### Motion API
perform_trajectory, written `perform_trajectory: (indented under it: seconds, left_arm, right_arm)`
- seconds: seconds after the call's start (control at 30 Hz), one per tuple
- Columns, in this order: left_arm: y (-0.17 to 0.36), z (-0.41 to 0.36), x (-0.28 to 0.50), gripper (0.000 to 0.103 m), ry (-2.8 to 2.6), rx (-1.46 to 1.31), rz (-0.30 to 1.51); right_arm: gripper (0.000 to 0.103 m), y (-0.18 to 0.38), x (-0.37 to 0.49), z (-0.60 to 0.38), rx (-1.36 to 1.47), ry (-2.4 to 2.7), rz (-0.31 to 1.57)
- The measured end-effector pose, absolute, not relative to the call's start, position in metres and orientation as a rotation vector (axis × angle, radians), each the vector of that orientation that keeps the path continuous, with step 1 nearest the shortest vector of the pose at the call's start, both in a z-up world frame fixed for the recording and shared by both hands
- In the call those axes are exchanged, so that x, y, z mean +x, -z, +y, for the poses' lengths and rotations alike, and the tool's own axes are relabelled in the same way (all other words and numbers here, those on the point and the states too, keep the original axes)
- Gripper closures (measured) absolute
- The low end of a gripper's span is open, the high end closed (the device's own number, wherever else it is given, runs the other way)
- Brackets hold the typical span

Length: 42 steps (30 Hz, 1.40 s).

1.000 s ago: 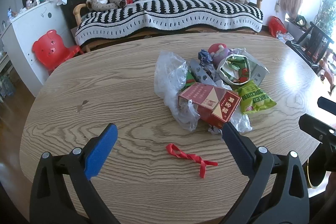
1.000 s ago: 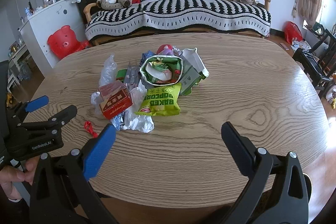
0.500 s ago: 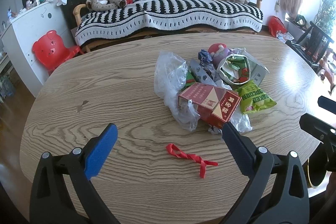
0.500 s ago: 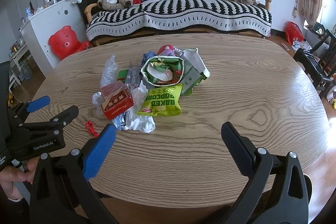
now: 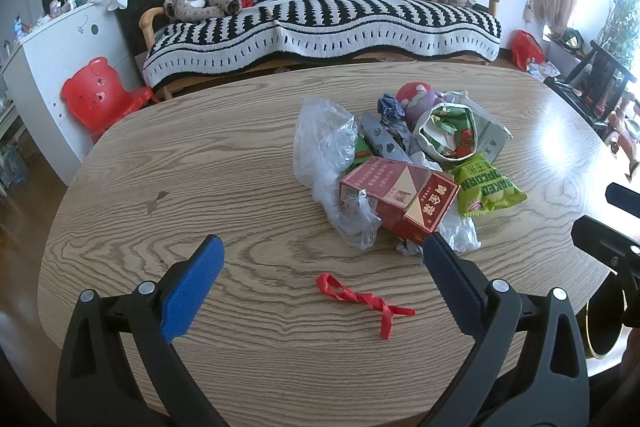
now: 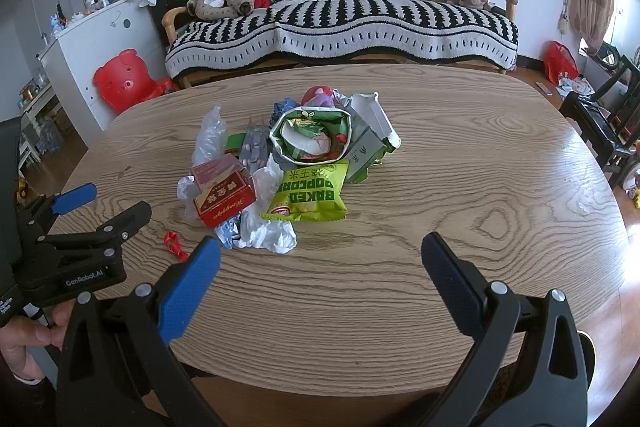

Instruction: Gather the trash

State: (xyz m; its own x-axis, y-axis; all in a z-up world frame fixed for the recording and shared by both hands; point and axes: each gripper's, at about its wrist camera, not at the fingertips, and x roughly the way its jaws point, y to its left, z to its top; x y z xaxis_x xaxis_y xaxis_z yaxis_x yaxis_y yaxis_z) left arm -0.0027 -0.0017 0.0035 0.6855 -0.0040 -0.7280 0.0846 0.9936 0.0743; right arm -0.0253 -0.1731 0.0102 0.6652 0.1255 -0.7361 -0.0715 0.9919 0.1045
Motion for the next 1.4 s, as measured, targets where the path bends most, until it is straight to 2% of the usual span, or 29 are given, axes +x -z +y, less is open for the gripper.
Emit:
perform_trajectory:
  seconds: [0.63, 0.87, 0.97, 1.13, 1.3, 1.4]
  left_arm:
    - [-0.001, 0.012, 0.007, 0.006, 0.065, 0.067, 0.842]
    - [0.004, 0.019, 0.058, 0.006, 0.080, 0.048, 0.897]
    - [0.014, 0.010, 0.087, 0.006, 0.087, 0.028, 0.932]
    - [0.032, -0.011, 0.120, 0.006, 0.082, 0.150, 0.930]
    - [0.049, 0.005, 0.147, 0.006, 0.089, 0.051, 0.984]
    - [0.056, 0.006, 0.155, 0.006, 0.123, 0.038, 0.979]
  right_arm:
    - [0.006, -0.010, -0.022, -0.174, 0.094, -0.132, 0.846]
    - [0.006, -0.002, 0.006, -0.186, 0.131, -0.124, 0.876]
    - [0.012, 0.004, 0.026, -0.187, 0.148, -0.134, 0.896]
    - [0.016, 0.026, 0.061, -0.190, 0.182, -0.141, 0.963]
    - [0.021, 0.054, 0.088, -0.189, 0.252, -0.171, 1.041]
    - [0.030, 0.067, 0.097, -0.191, 0.323, -0.205, 1.082]
